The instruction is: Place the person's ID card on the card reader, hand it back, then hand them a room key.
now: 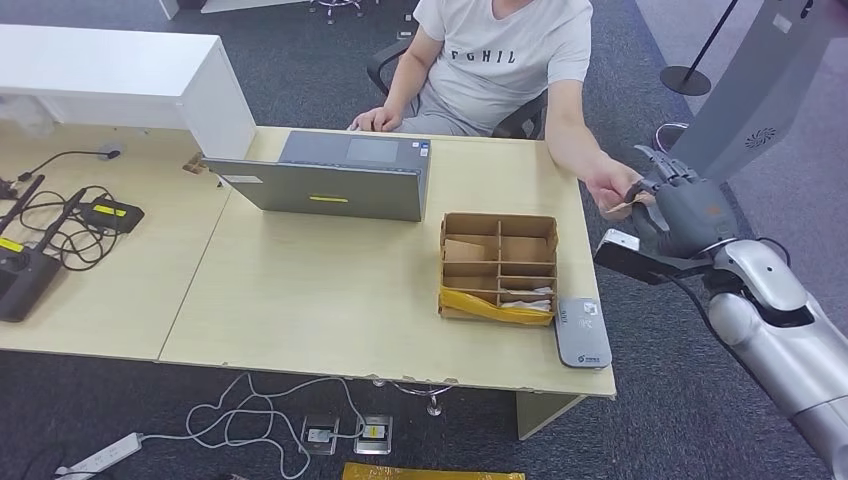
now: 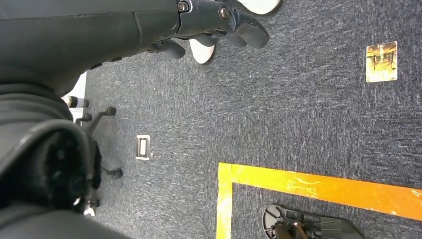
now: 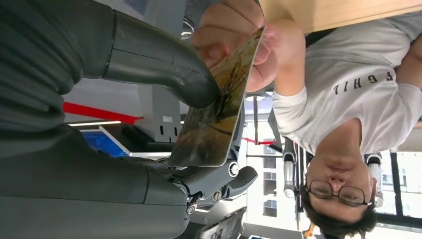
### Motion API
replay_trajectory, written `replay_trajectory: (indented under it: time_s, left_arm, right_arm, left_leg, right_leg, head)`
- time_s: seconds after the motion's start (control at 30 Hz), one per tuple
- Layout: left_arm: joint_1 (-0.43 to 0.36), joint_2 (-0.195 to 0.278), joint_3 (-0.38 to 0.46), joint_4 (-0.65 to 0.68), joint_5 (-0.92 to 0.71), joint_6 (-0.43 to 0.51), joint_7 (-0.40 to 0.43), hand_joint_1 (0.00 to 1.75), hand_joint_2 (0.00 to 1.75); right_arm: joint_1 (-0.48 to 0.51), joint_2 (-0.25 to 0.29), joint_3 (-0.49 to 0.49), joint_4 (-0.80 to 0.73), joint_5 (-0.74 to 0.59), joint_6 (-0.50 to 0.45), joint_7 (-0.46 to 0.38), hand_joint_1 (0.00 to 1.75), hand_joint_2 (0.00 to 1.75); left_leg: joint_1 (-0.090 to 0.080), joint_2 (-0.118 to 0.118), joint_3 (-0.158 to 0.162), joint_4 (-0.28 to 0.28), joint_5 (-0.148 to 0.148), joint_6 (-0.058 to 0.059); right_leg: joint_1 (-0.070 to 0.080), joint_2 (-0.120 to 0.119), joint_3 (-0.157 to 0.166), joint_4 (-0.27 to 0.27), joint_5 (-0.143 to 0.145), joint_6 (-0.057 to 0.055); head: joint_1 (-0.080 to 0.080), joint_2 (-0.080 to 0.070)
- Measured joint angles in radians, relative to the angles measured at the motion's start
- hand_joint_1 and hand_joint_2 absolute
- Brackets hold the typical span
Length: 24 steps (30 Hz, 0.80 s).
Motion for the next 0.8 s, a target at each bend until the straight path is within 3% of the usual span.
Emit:
replay_trajectory:
  time_s: [0.8]
  left_arm:
    - [0.002, 0.0, -0.018, 0.0, 0.007, 0.014, 0.018, 0.0, 0.0]
  right_arm:
    - [0.216, 0.005, 0.008, -0.031, 0.013, 0.014, 0.035, 1.75, 1.75]
  left_leg:
    - [0.0, 0.001, 0.001, 0.0, 0.0, 0.0]
  right_leg:
    - [0.0, 0.002, 0.0, 0.0, 0.0, 0.0]
  head:
    - [0.0, 0.0]
